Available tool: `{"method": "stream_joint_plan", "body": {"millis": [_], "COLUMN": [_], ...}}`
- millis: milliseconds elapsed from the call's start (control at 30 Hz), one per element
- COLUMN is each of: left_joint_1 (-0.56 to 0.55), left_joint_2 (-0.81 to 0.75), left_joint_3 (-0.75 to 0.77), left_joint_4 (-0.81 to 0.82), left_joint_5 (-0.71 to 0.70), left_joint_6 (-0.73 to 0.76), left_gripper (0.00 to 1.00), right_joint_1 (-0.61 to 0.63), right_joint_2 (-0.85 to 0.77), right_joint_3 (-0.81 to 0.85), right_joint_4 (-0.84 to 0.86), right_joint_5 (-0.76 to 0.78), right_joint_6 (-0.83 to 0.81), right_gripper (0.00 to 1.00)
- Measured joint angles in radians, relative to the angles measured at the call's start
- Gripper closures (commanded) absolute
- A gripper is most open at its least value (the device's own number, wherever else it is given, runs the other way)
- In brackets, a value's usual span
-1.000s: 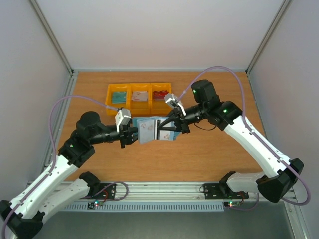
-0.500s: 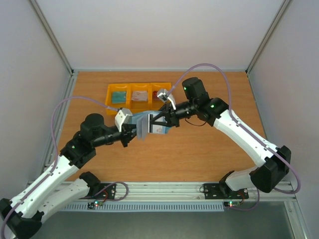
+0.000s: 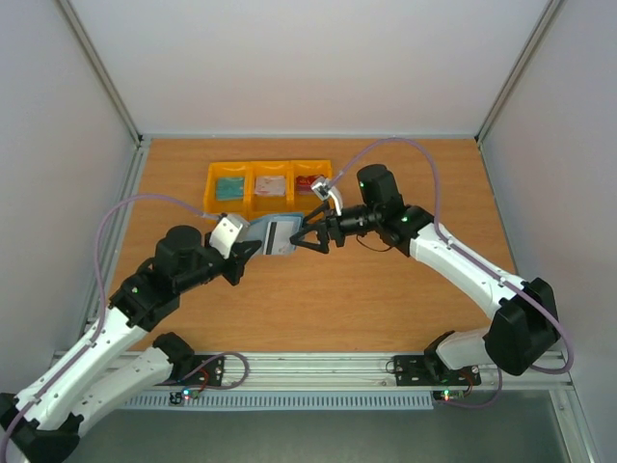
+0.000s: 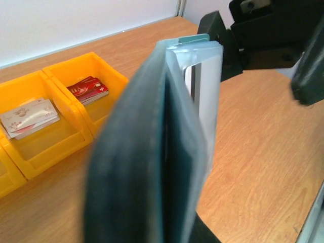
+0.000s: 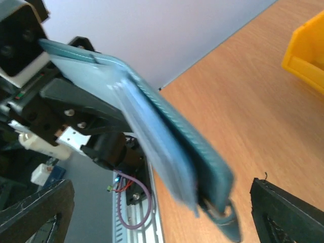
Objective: Take the credit cards out of the card holder
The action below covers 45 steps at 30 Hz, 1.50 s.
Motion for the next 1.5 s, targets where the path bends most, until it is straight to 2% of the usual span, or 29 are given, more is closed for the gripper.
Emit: {"method": "stream_joint_plan", "body": {"millis": [100, 200, 267, 300, 400, 467, 500, 567, 600, 667, 700, 767, 833, 933, 1033, 1133, 1200, 1267, 1367, 1500], "left_joint_1": [0.000, 0.005, 0.012, 0.016, 0.031, 0.043, 0.051, 0.072, 0.086, 0.106, 0.108, 0.118, 0.130, 0.145, 0.156, 0.161, 0.161, 0.159, 0.129, 0.092], "left_joint_2": [-0.008, -0.031, -0.048, -0.053, -0.058, -0.058, -0.058, -0.058, -0.055, -0.051, -0.051, -0.051, -0.051, -0.055, -0.075, -0.099, -0.108, -0.109, -0.071, 0.028], "left_joint_3": [-0.003, -0.021, -0.038, -0.043, -0.058, -0.061, -0.061, -0.061, -0.062, -0.062, -0.061, -0.057, -0.049, -0.034, -0.008, 0.032, 0.045, 0.042, 0.015, -0.001], "left_joint_4": [0.010, 0.036, 0.063, 0.076, 0.124, 0.142, 0.150, 0.158, 0.161, 0.181, 0.190, 0.179, 0.156, 0.111, 0.084, 0.075, 0.093, 0.146, 0.263, 0.359], "left_joint_5": [0.015, 0.061, 0.106, 0.126, 0.203, 0.241, 0.261, 0.291, 0.309, 0.339, 0.347, 0.325, 0.282, 0.206, 0.172, 0.252, 0.368, 0.481, 0.602, 0.619], "left_joint_6": [-0.019, -0.057, -0.088, -0.101, -0.153, -0.187, -0.205, -0.244, -0.266, -0.301, -0.312, -0.333, -0.336, -0.295, -0.212, -0.110, -0.075, -0.099, -0.203, -0.337], "left_gripper": [1.00, 1.00, 1.00, 1.00, 1.00, 1.00, 1.00, 1.00, 0.93, 0.58, 0.49, 0.38, 0.33, 0.31, 0.33, 0.40, 0.45, 0.49, 0.51, 0.55], "right_joint_1": [0.006, 0.007, 0.007, 0.008, 0.012, 0.015, 0.017, 0.016, 0.017, 0.018, 0.018, 0.018, 0.013, 0.003, -0.015, -0.019, -0.018, -0.009, 0.044, 0.109], "right_joint_2": [-0.006, -0.007, -0.006, -0.006, -0.006, -0.008, -0.011, -0.026, -0.040, -0.074, -0.089, -0.110, -0.116, -0.116, -0.117, -0.104, -0.090, -0.076, -0.055, -0.051], "right_joint_3": [-0.042, -0.074, -0.077, -0.077, -0.077, -0.077, -0.077, -0.077, -0.077, -0.077, -0.075, -0.066, -0.047, -0.024, 0.003, 0.063, 0.102, 0.140, 0.181, 0.186], "right_joint_4": [0.055, 0.088, 0.105, 0.116, 0.146, 0.154, 0.153, 0.153, 0.151, 0.135, 0.121, 0.079, 0.037, -0.032, -0.131, -0.243, -0.288, -0.333, -0.380, -0.367], "right_joint_5": [0.043, 0.045, 0.031, 0.018, -0.032, -0.063, -0.080, -0.108, -0.126, -0.125, -0.124, -0.122, -0.105, -0.043, 0.100, 0.284, 0.380, 0.490, 0.565, 0.522], "right_joint_6": [0.026, 0.044, 0.048, 0.048, 0.050, 0.055, 0.057, 0.049, 0.045, 0.035, 0.027, 0.016, 0.011, 0.007, 0.010, 0.026, 0.039, 0.044, 0.035, -0.003], "right_gripper": [0.17, 0.15, 0.18, 0.25, 0.61, 0.78, 0.89, 0.98, 0.99, 0.99, 0.99, 0.99, 0.99, 0.99, 0.99, 0.99, 0.99, 0.99, 0.99, 0.99]}}
